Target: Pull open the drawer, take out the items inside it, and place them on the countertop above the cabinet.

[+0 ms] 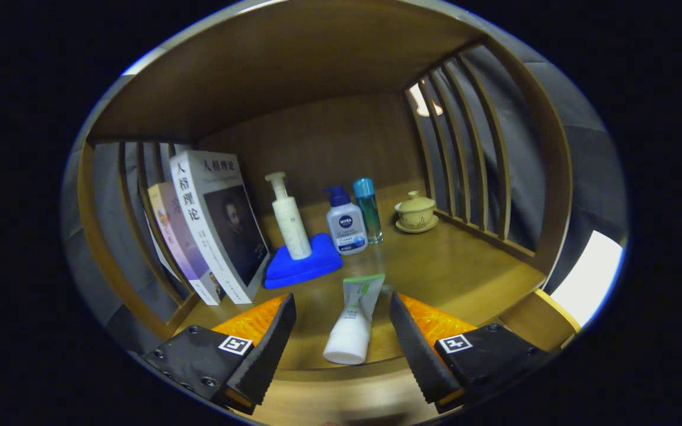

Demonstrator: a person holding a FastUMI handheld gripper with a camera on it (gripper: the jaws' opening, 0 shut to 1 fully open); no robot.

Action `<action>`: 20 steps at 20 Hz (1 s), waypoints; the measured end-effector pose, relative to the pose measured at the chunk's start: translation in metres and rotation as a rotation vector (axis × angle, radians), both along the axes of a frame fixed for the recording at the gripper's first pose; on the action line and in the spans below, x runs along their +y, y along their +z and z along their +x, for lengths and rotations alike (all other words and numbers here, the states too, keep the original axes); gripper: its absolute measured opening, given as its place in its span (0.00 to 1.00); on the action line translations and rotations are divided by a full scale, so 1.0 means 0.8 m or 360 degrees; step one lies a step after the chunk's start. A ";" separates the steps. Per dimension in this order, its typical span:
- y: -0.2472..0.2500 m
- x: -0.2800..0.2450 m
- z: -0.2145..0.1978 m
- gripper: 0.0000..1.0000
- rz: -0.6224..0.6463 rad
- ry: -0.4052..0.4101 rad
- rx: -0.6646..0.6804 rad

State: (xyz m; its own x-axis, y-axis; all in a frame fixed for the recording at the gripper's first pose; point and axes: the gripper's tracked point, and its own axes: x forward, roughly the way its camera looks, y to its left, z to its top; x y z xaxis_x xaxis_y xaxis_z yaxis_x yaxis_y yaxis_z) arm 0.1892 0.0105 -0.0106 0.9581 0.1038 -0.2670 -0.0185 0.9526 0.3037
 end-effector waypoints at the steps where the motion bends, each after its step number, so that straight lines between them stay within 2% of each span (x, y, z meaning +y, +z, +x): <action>1: 0.005 -0.007 -0.012 0.98 -0.0031 -0.0016 -0.0031; 8: 0.014 -0.016 -0.081 0.98 -0.0104 -0.0025 -0.0149; 12: -0.002 -0.016 -0.119 0.98 -0.0160 -0.0035 -0.0175; 20: -0.022 0.005 -0.167 0.98 -0.0197 -0.0016 -0.0275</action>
State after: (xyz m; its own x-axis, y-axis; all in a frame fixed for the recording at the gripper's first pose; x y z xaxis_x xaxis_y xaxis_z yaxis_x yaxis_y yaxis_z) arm 0.0552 0.0142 -0.0285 0.9916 0.0705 -0.1085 -0.0505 0.9828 0.1776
